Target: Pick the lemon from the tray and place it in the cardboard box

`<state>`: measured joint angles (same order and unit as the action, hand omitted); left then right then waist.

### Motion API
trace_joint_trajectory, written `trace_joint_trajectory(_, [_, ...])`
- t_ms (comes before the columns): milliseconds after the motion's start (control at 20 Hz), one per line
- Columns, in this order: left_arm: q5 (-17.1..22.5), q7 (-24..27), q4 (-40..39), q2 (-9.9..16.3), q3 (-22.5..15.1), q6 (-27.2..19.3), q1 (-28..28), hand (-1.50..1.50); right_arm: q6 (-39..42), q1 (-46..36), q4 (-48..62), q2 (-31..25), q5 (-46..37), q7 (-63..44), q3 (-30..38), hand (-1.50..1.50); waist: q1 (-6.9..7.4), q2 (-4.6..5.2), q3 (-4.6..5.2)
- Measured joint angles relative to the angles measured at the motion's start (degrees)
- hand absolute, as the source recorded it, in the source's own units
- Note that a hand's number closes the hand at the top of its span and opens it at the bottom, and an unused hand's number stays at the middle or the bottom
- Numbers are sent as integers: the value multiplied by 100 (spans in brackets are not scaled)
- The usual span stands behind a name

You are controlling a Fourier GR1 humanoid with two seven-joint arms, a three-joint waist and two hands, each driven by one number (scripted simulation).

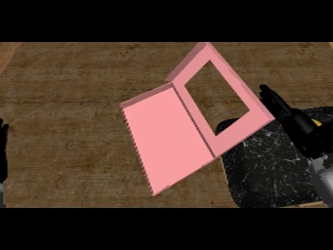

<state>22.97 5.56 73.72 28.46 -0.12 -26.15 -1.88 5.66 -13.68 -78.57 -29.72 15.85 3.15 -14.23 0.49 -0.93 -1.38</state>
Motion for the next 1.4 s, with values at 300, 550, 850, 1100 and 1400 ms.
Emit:
trace_joint_trajectory(300, [-513, 40, 337, 202, -573, 225, 29, 0, -1219, -594, 3, -21, 151, 281, 1336, -150, -170, 49, 92])
trace_joint_trajectory(550, [-745, 1, 484, 207, -1040, 476, 75, 0, -2901, -424, 664, -390, -605, -97, 2059, -150, -326, 112, 139])
trace_joint_trajectory(850, [-1136, -372, 873, 93, -1492, 480, 65, 0, -4176, 39, 403, -42, -931, 66, 2510, -150, -171, 84, 135])
trace_joint_trajectory(1100, [-1240, -516, 962, 84, -1552, 509, 38, 0, -3922, 531, 141, -781, -1676, -987, 1924, -150, -133, 74, 152])
trace_joint_trajectory(1400, [-1318, -572, 1065, 51, -1596, 488, 71, 0, -2461, 793, -311, -1935, -1871, -2565, 1291, -150, -107, 63, 167])
